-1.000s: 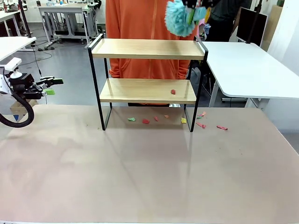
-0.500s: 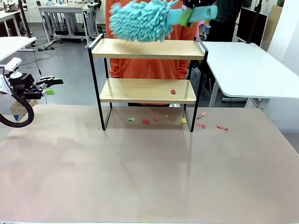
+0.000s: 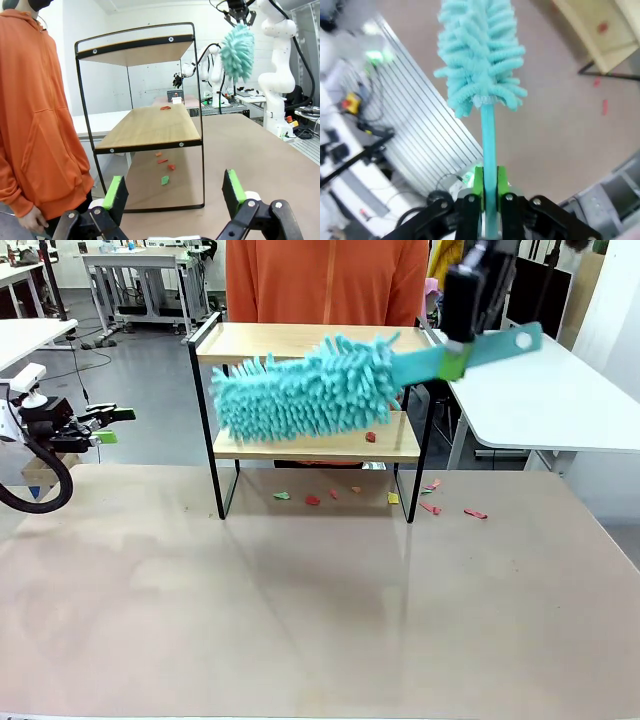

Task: Clean the shelf.
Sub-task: Clean the specific section of the Shelf indicated by the human with the Duster.

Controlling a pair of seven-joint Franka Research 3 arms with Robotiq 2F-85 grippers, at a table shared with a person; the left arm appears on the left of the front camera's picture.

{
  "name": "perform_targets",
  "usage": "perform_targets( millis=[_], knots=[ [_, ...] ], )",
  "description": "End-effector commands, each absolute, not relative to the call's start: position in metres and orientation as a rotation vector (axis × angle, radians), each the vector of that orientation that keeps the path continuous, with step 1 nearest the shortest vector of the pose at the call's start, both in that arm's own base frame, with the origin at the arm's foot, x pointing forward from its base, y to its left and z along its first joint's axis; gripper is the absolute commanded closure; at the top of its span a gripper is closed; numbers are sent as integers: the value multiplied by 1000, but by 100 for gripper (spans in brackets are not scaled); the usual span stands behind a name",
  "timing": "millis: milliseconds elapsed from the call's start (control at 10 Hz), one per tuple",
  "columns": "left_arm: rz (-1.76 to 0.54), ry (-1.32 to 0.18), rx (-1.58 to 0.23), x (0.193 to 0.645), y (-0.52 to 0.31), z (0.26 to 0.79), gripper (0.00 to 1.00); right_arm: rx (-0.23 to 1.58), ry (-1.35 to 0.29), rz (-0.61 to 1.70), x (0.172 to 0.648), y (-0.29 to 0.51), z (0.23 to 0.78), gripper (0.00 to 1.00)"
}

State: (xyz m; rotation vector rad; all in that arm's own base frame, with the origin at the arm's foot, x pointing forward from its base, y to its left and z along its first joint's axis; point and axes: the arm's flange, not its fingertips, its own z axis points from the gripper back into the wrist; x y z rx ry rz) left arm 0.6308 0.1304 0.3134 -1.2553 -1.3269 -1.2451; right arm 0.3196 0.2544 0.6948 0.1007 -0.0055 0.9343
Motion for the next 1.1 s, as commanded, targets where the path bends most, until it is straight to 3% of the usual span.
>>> perform_targets(
  millis=[0, 500, 1000],
  knots=[
    [-1250, -1333, -1258, 631, 129, 316, 0, 36, 20, 969, 299, 228, 658, 87],
    [-1250, -1333, -1258, 631, 129, 316, 0, 6, 194, 950, 272, 179, 578, 87],
    [-1250, -1333, -1258, 631, 129, 316, 0, -2, 238, 911, 271, 177, 563, 87]
  ],
)
